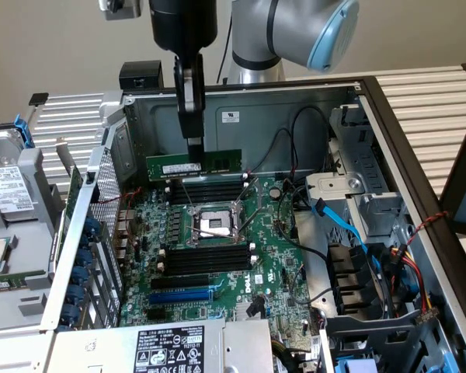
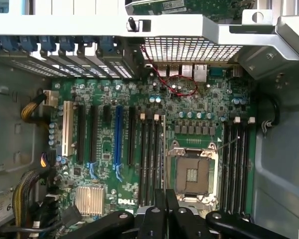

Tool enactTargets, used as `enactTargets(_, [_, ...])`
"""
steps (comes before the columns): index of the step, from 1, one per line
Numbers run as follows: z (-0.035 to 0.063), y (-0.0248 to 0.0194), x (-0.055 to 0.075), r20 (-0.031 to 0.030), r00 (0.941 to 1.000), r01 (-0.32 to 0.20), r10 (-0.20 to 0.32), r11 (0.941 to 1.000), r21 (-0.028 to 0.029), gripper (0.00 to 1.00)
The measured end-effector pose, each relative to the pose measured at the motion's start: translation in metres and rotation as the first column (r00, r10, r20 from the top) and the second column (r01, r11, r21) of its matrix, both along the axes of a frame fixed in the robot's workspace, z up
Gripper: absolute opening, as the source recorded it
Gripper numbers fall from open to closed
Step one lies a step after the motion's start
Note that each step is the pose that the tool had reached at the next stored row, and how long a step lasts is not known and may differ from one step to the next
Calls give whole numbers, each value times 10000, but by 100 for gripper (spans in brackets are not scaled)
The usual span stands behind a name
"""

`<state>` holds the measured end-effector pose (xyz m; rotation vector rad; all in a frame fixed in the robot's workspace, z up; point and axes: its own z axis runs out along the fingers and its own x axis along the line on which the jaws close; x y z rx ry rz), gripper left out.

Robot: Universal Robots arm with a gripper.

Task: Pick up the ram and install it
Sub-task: 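Insert the ram into the slot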

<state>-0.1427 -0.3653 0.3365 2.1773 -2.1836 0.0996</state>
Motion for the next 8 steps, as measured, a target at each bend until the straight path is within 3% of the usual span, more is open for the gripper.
enactTargets(8, [-146, 0, 0, 1, 10000, 1, -1, 10000, 1, 12])
